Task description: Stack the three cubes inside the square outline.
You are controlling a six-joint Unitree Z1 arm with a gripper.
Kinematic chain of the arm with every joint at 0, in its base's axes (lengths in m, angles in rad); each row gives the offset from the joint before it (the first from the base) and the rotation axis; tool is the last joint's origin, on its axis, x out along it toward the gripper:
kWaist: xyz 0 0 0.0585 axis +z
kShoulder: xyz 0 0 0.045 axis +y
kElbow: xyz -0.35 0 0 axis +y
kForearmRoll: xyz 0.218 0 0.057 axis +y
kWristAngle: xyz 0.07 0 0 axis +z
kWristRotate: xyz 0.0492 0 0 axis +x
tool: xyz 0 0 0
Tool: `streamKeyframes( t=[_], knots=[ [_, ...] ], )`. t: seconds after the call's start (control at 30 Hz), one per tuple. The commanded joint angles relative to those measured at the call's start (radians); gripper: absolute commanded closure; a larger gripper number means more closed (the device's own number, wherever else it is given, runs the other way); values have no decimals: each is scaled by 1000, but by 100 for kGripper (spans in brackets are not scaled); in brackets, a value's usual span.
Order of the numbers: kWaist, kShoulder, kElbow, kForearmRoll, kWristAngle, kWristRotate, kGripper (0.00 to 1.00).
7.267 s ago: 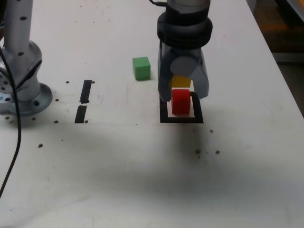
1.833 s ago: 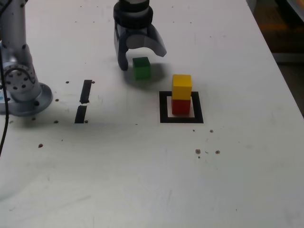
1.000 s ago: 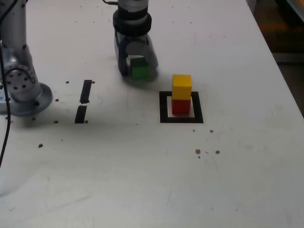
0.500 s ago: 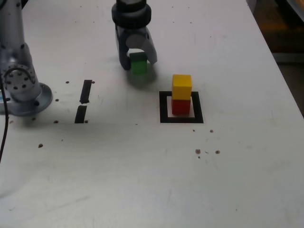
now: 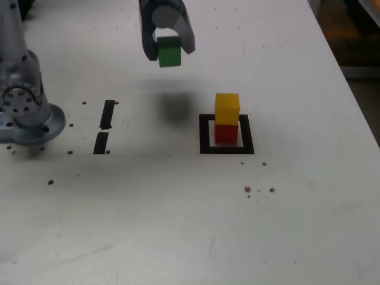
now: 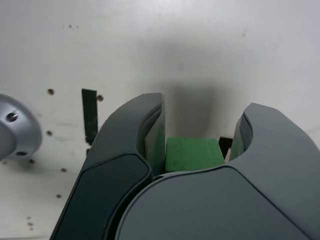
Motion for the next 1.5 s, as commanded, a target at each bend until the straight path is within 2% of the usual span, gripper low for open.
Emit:
streamKeyframes(
  t=[0.0,0.1,0.2,0.93,1.27,1.47],
  knots=[
    [-39,-4,-100,83,-3,-5,82],
    [-81,1,-175,136,-15,-11,82],
    [-113,11,-219,152,-31,-21,82],
    [-288,133,-275,103,-94,-94,82],
    [-343,182,-278,77,-90,-155,81],
    [-352,210,-269,31,-86,-182,81]
  ],
)
